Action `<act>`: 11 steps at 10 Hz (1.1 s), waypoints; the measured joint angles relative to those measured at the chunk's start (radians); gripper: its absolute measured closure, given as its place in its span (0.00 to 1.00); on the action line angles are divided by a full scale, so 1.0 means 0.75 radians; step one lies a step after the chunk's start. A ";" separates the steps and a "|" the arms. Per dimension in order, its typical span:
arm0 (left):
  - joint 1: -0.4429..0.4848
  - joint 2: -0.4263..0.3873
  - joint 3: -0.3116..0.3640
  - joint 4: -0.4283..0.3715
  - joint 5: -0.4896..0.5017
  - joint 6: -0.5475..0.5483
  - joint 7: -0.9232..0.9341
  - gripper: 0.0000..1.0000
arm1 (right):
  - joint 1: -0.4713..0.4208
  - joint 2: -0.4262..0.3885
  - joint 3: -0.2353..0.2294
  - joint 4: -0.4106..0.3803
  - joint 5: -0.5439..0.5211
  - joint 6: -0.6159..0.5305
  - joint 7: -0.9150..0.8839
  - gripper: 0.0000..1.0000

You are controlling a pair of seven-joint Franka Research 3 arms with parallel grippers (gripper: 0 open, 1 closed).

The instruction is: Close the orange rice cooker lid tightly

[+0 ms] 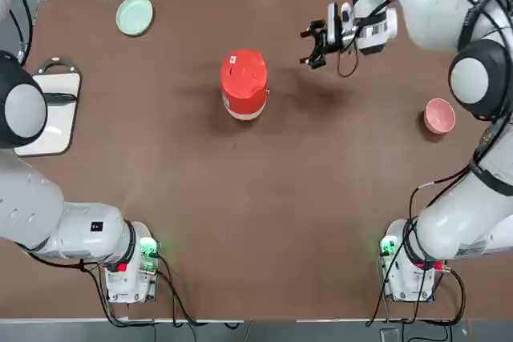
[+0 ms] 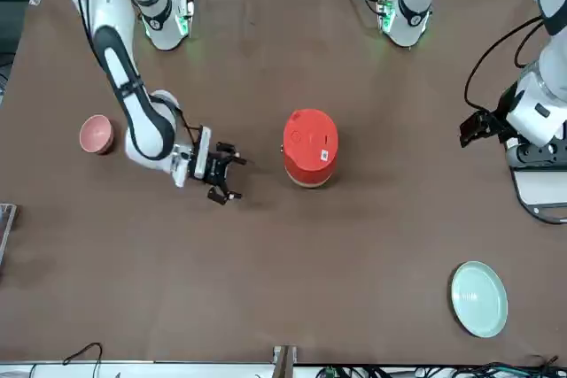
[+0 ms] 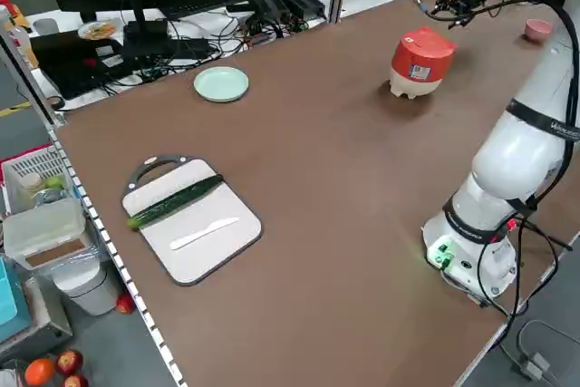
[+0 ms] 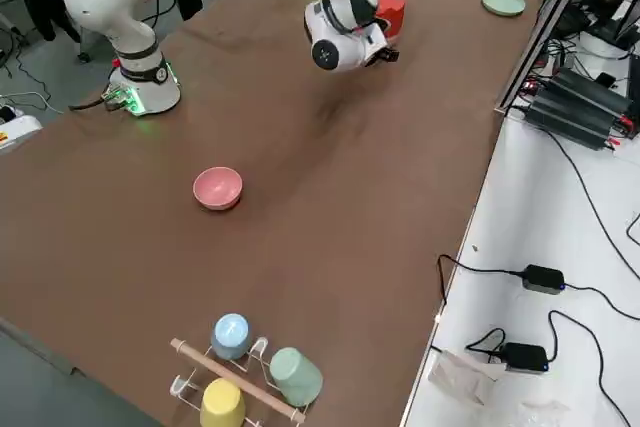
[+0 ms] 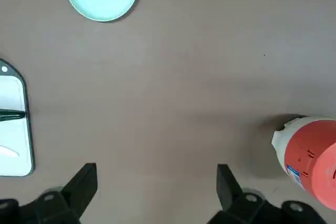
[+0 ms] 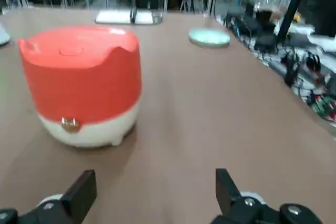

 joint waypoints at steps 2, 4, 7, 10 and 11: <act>0.000 0.000 0.000 0.000 0.000 0.000 0.000 0.00 | -0.068 -0.038 -0.004 0.043 -0.511 0.118 0.502 0.00; 0.000 0.000 0.000 0.001 0.000 0.000 0.000 0.00 | -0.115 -0.037 -0.005 0.086 -0.947 0.228 1.038 0.00; 0.003 0.000 0.000 0.002 0.000 0.000 0.000 0.00 | -0.165 -0.040 -0.006 0.173 -1.350 0.229 1.760 0.00; 0.016 -0.002 0.000 0.004 0.000 -0.002 0.000 0.00 | -0.199 -0.073 -0.006 0.279 -1.561 0.045 2.376 0.00; 0.014 -0.002 0.000 0.004 0.000 -0.008 0.000 0.00 | -0.202 -0.086 -0.006 0.305 -1.570 -0.017 2.511 0.00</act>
